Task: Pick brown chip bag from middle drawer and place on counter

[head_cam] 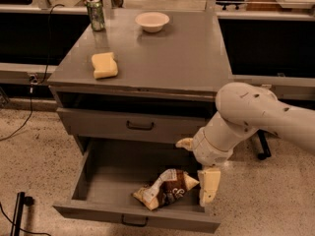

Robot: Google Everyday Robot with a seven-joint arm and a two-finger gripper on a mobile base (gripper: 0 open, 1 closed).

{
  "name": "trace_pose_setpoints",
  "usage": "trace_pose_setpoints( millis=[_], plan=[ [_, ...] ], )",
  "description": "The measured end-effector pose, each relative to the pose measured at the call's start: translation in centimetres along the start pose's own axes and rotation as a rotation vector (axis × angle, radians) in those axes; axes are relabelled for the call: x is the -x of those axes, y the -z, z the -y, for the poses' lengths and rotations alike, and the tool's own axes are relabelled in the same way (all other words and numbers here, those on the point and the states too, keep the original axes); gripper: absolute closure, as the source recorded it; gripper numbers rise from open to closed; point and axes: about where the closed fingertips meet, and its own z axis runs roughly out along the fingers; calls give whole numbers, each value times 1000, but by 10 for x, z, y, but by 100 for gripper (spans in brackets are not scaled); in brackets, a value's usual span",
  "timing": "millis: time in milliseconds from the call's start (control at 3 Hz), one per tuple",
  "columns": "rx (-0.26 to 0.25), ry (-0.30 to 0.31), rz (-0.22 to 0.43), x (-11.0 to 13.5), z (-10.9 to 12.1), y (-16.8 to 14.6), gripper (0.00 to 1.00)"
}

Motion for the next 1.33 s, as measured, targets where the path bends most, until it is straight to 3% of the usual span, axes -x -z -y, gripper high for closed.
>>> trace_pose_setpoints(
  millis=[333,667,1000,1333],
  plan=[
    [68,58,6,4,5,-25,0],
    [85,72,-13,-5,19,-86,0],
    [45,104,14,-18,34,-135,0],
    [-10,112,2,-33,50,-160,0]
  ],
)
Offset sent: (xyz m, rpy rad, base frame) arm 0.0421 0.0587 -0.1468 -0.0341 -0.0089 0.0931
